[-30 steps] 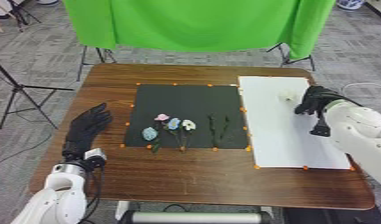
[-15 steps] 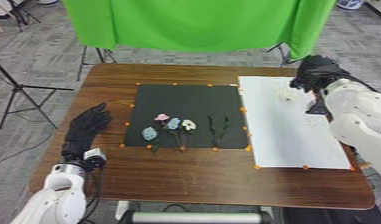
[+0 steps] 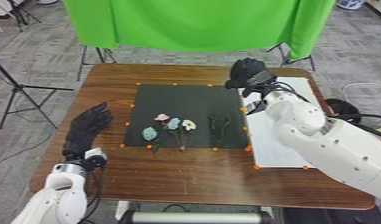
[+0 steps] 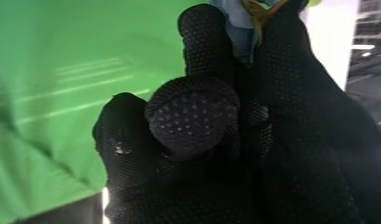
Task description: Arrange flowers
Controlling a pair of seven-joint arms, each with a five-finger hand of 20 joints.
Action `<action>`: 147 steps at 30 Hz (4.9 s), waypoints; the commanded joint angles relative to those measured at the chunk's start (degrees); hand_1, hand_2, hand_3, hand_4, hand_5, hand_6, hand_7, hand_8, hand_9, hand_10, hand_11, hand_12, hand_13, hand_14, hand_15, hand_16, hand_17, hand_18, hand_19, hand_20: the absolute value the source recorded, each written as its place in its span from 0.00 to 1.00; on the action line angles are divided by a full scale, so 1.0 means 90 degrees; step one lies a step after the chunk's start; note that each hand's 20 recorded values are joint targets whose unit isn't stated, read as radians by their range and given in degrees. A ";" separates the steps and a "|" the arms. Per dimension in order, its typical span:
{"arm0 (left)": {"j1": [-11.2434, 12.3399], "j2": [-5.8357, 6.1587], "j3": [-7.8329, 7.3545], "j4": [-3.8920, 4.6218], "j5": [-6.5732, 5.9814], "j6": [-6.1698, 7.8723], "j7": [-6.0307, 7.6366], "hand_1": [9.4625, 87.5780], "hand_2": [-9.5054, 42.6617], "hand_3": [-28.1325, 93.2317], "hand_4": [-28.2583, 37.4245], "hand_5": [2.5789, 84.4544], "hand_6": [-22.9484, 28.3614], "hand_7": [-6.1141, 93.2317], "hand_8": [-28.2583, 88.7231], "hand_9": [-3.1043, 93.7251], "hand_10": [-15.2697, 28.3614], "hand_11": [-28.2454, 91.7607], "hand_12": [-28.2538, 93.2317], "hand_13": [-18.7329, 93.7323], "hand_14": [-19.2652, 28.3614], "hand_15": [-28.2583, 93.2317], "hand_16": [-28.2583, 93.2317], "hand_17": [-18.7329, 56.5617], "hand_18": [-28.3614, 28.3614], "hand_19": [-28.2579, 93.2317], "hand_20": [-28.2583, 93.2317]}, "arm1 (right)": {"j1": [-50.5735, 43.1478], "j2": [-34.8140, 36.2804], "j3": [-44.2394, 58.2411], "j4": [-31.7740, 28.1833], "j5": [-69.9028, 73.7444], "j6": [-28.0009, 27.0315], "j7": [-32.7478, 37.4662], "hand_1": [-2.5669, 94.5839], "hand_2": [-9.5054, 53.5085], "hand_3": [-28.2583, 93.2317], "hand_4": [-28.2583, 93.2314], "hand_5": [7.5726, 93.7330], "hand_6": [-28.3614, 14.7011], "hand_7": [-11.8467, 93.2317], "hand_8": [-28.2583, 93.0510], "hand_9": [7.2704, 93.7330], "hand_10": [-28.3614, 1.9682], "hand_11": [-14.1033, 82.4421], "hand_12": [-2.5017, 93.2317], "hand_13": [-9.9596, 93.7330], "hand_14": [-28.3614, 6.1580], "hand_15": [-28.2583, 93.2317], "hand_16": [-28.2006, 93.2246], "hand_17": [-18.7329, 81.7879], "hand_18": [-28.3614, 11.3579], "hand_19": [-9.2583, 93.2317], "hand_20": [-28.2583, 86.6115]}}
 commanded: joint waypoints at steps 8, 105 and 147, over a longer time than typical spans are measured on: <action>0.0003 -0.0082 0.0060 0.0048 0.0016 -0.0079 -0.0048 0.15 0.13 0.82 0.00 0.56 0.44 0.22 0.18 0.50 0.64 0.38 0.33 0.49 0.76 0.38 0.23 0.31 0.76 0.32 0.36 | 0.0053 -0.0331 -0.0807 0.0304 -0.0307 -0.0304 -0.0003 0.57 0.05 0.76 0.06 0.79 0.75 0.36 0.24 0.90 0.62 0.29 0.27 0.98 0.75 0.70 0.51 0.81 0.38 1.00 0.73; 0.0220 -0.0073 -0.0071 -0.0065 0.0064 -0.0061 -0.0103 0.18 0.12 0.82 0.01 0.55 0.45 0.22 0.18 0.50 0.64 0.38 0.33 0.49 0.76 0.38 0.23 0.31 0.75 0.31 0.36 | -0.2480 0.0520 0.3049 -0.0621 0.0662 -0.0057 0.2334 0.63 0.00 0.76 0.08 0.83 0.64 0.35 0.28 0.96 0.65 0.39 0.39 1.00 0.81 0.79 0.46 0.88 0.38 1.00 0.78; 0.0212 -0.0086 -0.0126 -0.0159 0.0321 -0.0223 -0.0094 0.17 0.12 0.82 0.01 0.56 0.45 0.22 0.18 0.50 0.64 0.38 0.33 0.49 0.76 0.38 0.23 0.31 0.75 0.31 0.36 | -0.3382 -0.0538 0.1998 -0.1171 -0.0580 0.0080 0.1623 0.62 0.00 0.76 0.08 0.82 0.68 0.36 0.27 0.96 0.64 0.36 0.40 1.00 0.81 0.78 0.47 0.87 0.38 1.00 0.79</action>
